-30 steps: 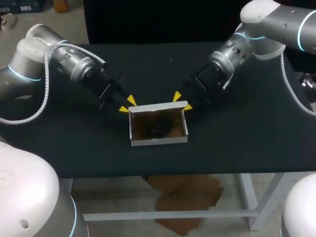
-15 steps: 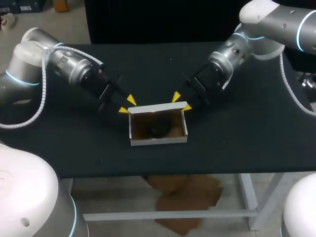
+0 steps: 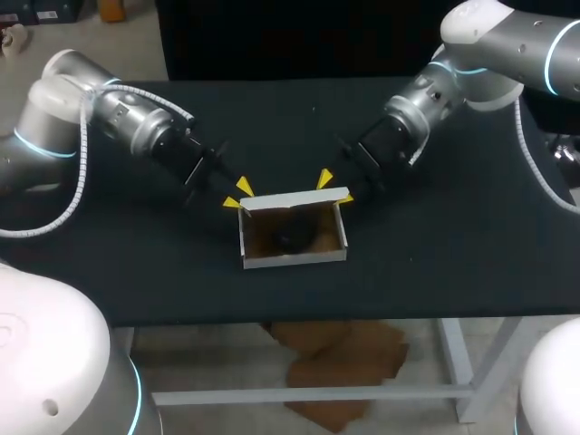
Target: Assemble the packaging by folding the flat box into shape, placing the metal phone stand inside, and closing the box properly
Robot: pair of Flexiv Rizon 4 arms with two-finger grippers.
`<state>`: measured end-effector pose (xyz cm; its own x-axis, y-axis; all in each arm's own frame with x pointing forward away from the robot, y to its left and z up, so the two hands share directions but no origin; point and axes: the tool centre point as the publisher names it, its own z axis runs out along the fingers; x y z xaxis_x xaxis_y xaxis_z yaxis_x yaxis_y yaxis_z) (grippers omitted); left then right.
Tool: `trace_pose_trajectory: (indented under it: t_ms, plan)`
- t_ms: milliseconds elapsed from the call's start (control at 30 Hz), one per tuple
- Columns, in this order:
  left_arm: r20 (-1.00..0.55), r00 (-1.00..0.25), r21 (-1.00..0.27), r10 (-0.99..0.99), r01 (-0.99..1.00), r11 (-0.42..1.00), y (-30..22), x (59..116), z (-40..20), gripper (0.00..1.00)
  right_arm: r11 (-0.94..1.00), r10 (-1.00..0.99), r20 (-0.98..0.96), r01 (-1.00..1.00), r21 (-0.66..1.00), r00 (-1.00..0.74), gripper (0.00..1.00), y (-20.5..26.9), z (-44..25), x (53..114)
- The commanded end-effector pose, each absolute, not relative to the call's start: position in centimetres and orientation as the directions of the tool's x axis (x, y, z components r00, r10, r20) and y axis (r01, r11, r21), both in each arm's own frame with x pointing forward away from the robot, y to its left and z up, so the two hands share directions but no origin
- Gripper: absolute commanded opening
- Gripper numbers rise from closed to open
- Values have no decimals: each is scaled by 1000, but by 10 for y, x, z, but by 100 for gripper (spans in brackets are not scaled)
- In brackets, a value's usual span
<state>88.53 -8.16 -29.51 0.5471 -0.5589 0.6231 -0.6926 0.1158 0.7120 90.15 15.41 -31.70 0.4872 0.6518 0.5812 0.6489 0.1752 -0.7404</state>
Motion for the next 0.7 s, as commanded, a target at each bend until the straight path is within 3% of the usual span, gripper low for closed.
trace_pose_trajectory:
  t_ms: [33, 700]
  plan:
    - [623, 549, 708, -557, -698, 104, -89, 883, -295, 15, 186, 652, 582, 641, -744, 486, 44, 158, -319, 905]
    - [632, 536, 701, -559, -704, 117, -89, 877, -302, 20, 187, 654, 580, 639, -746, 486, 45, 155, -323, 903]
